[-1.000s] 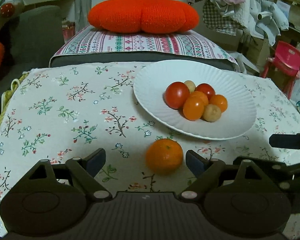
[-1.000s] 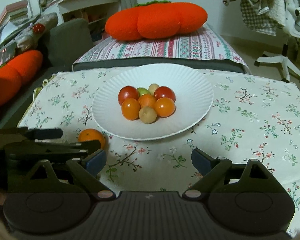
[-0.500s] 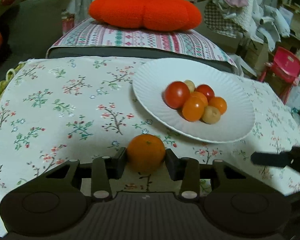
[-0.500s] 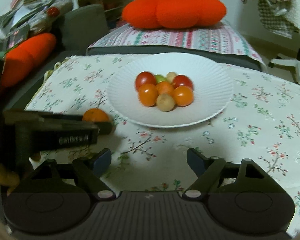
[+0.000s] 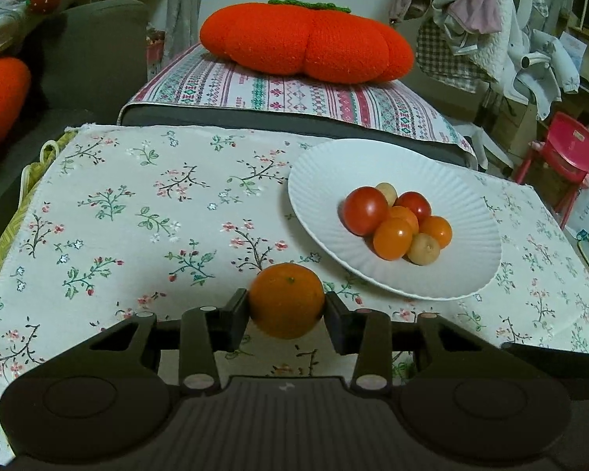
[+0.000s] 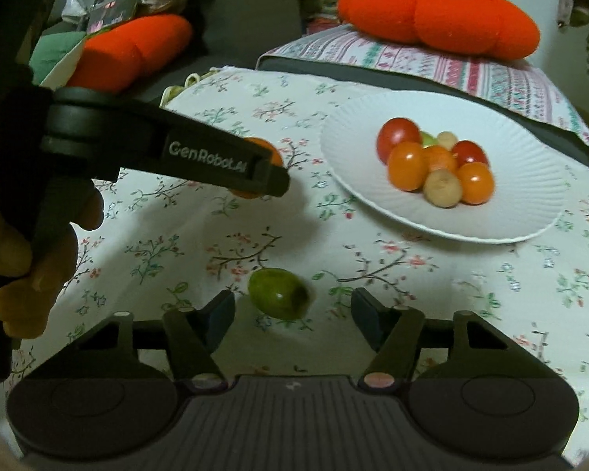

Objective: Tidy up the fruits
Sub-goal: 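Grasp the mandarin with the left gripper while the right grasps the green lime, then carry the mandarin and lime onto the white plate and open both grippers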

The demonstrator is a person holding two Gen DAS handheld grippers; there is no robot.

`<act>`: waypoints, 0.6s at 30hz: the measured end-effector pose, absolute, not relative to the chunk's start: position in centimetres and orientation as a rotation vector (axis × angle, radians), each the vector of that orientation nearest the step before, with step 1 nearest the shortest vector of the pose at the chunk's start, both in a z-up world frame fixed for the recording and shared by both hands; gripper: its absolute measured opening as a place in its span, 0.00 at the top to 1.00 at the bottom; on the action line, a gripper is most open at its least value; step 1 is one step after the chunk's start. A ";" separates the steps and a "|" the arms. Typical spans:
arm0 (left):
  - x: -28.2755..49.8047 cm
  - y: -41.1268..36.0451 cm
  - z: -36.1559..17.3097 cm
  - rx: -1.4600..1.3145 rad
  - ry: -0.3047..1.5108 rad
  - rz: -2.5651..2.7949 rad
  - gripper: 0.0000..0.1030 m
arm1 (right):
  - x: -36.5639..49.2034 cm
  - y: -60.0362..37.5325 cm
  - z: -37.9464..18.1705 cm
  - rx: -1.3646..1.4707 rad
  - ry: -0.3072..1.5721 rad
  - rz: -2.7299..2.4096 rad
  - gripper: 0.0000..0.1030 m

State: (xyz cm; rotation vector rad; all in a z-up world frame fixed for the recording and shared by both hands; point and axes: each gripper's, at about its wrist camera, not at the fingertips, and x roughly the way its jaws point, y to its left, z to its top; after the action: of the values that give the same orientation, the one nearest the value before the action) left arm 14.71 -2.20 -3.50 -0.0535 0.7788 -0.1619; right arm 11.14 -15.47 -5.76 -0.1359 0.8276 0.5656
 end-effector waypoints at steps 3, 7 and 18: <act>14.7 -2.1 -3.5 -0.056 0.778 -0.160 0.79 | 11.3 -15.3 -5.7 -0.128 0.819 0.577 0.62; 14.8 -2.1 -3.5 -0.057 0.779 -0.157 0.79 | 11.5 -15.2 -5.7 -0.132 0.813 0.579 0.71; 14.7 -2.2 -3.4 -0.051 0.777 -0.157 0.79 | 11.0 -14.9 -5.5 -0.163 0.804 0.573 0.72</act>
State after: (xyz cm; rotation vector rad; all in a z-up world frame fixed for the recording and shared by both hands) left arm 14.74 -2.19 -3.44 -0.0511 0.7766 -0.1569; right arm 10.95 -14.89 -5.50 -0.1630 0.8039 0.5727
